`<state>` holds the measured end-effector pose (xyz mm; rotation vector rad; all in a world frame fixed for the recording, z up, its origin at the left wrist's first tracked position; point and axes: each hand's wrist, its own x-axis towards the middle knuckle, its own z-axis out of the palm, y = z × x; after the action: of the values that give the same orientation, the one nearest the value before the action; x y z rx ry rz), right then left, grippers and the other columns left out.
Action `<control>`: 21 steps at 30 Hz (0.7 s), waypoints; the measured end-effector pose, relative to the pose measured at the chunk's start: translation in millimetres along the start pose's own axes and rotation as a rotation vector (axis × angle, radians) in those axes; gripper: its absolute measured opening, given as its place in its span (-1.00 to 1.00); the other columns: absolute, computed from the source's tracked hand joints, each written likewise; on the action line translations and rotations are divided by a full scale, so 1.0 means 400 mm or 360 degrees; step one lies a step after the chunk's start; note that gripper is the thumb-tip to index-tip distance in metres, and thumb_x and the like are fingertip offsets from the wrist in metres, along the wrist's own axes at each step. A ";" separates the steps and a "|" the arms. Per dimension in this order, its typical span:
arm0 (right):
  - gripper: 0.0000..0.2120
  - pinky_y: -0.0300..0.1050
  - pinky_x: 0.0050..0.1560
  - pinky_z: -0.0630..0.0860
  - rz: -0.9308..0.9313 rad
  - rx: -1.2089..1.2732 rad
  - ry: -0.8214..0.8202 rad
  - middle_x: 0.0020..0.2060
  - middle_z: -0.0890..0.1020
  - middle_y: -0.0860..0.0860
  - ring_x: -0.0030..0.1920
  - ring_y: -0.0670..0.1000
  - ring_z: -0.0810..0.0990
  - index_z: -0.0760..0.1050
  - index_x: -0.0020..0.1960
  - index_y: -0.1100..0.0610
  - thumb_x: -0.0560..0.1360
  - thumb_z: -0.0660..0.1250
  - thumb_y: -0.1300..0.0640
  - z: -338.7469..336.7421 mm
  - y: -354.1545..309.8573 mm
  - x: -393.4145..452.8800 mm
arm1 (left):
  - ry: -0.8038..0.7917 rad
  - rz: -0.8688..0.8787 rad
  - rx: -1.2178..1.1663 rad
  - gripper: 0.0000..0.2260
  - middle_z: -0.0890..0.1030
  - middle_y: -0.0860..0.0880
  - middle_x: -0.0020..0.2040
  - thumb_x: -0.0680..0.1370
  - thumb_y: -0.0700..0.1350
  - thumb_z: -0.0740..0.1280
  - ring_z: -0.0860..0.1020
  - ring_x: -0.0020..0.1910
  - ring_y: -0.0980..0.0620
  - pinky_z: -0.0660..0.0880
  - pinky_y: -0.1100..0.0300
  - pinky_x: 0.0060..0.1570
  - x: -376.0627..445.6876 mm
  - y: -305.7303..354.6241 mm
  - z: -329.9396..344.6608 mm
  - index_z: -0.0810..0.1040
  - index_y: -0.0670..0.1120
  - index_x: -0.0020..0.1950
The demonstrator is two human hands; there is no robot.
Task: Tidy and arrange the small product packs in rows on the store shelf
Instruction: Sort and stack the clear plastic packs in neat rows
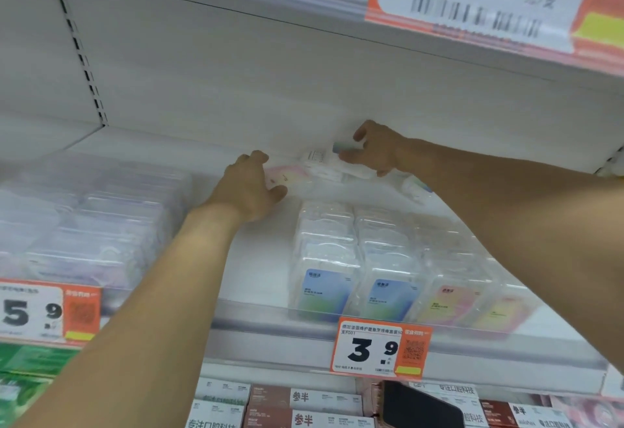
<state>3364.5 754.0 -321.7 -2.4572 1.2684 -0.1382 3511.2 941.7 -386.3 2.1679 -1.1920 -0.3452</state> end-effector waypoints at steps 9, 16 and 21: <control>-0.48 -0.09 -0.12 0.53 -0.0124 -0.0067 -0.0133 0.15 0.47 0.06 0.01 0.08 0.50 0.44 0.15 0.08 0.33 0.62 0.00 -0.041 0.071 -0.057 | 0.0103 -0.0008 -0.0150 -0.39 0.38 -0.07 0.19 0.27 -0.06 0.61 0.48 0.10 -0.05 0.40 0.25 0.04 0.001 0.011 -0.016 0.51 -0.07 0.27; -0.46 -0.21 -0.28 0.61 -0.0164 0.0452 -0.0167 0.12 0.59 0.06 -0.06 0.04 0.62 0.52 0.25 0.07 0.33 0.62 0.11 -0.106 0.103 -0.148 | 0.0156 0.0400 -0.0449 -0.45 0.55 -0.04 0.06 0.36 -0.31 0.45 0.59 -0.07 -0.05 0.56 0.17 -0.15 -0.021 0.064 -0.069 0.48 0.10 0.27; -0.57 -0.08 -0.04 0.66 -0.0074 0.0775 -0.0289 0.22 0.59 0.17 0.08 0.14 0.66 0.52 0.24 0.14 0.42 0.53 0.27 -0.125 0.130 -0.176 | 0.0305 0.0372 -0.0778 -0.59 0.62 -0.01 0.02 0.42 -0.25 0.45 0.57 -0.16 0.21 0.46 0.48 -0.27 -0.024 0.126 -0.063 0.54 0.00 0.24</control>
<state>3270.4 769.0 -288.7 -2.0293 0.9651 -0.2042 3485.2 940.0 -335.5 1.5878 -1.1023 -0.2841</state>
